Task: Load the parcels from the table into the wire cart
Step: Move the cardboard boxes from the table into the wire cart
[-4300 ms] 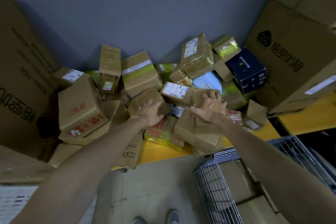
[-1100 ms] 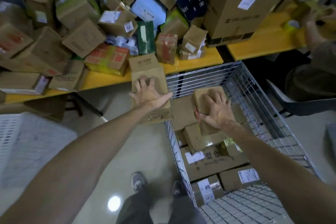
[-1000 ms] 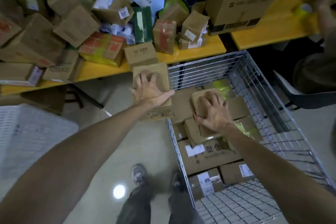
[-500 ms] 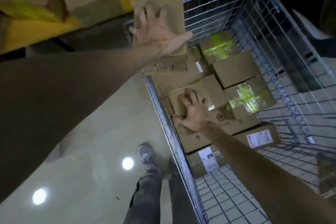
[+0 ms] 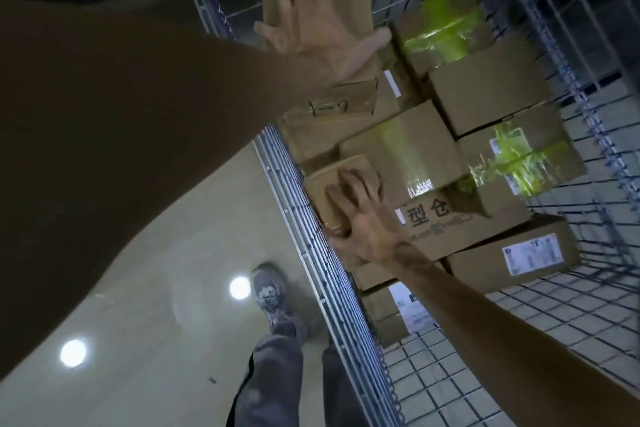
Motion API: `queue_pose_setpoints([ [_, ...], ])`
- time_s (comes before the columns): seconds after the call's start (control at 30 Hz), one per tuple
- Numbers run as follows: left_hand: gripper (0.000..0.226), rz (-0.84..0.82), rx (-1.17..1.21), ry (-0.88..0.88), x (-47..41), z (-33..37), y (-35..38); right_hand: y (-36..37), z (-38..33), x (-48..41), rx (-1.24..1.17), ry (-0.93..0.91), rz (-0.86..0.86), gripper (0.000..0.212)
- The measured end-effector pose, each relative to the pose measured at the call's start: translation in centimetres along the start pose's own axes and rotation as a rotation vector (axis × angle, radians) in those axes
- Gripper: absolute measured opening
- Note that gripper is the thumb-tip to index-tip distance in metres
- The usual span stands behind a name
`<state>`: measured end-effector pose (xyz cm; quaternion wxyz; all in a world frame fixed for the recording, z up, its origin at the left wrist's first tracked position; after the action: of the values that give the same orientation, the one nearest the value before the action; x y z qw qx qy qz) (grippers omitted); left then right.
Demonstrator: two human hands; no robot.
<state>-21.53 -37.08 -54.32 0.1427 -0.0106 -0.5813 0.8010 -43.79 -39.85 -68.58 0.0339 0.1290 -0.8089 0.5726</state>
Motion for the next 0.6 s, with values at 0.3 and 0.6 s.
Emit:
queue_pose_setpoints([
  [0.3, 0.1, -0.021, -0.047, -0.032, -0.6, -2.3, 4.6, 0.2, 0.7, -0.3, -0.188, 0.07, 0.177, 0.085],
  [0.6, 0.099, -0.052, -0.095, -0.017, -1.4, -3.5, 5.0, 2.9, 1.8, 0.2, -0.115, 0.049, 0.062, 0.101],
])
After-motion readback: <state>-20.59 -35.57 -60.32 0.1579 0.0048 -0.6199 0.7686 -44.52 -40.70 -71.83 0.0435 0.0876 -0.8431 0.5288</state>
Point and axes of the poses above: each hand's wrist, its own x-axis away from the middle knuckle, its own y-axis out of the palm, z = x × y, the point moved 4 cm from there along -x, towards the middle knuckle, and after that the axes turned 3 degrees about -y, right-handed, at the moved point
